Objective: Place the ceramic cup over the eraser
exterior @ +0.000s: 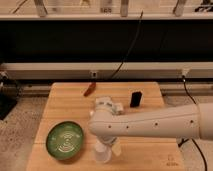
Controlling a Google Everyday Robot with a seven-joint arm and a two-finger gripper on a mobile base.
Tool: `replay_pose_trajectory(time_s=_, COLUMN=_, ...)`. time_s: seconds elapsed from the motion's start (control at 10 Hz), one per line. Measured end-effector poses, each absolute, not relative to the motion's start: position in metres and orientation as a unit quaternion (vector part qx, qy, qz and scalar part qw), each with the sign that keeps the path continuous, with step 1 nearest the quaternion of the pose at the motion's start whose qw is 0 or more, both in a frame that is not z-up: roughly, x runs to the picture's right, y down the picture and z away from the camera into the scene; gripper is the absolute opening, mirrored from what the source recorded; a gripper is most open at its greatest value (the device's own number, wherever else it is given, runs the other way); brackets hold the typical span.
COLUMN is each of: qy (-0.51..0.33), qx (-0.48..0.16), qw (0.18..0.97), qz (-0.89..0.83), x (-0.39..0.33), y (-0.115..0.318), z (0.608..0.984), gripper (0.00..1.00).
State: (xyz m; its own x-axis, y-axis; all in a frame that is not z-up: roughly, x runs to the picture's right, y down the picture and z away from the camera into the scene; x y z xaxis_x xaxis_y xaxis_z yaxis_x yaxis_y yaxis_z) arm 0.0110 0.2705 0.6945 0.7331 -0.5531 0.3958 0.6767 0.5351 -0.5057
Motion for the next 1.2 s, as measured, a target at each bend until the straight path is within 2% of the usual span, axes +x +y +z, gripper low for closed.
replay_pose_trajectory(time_s=1.0, qy=-0.176, qx=-0.301, qw=0.854, qz=-0.386, x=-0.018, y=0.282, z=0.674, gripper=0.80)
replay_pose_trajectory(time_s=1.1, qy=-0.176, qx=-0.297, qw=0.853, qz=-0.391, x=-0.018, y=0.283, z=0.674, gripper=0.77)
replay_pose_trajectory(time_s=1.2, qy=-0.174, qx=-0.291, qw=0.852, qz=-0.399, x=-0.019, y=0.284, z=0.673, gripper=0.66)
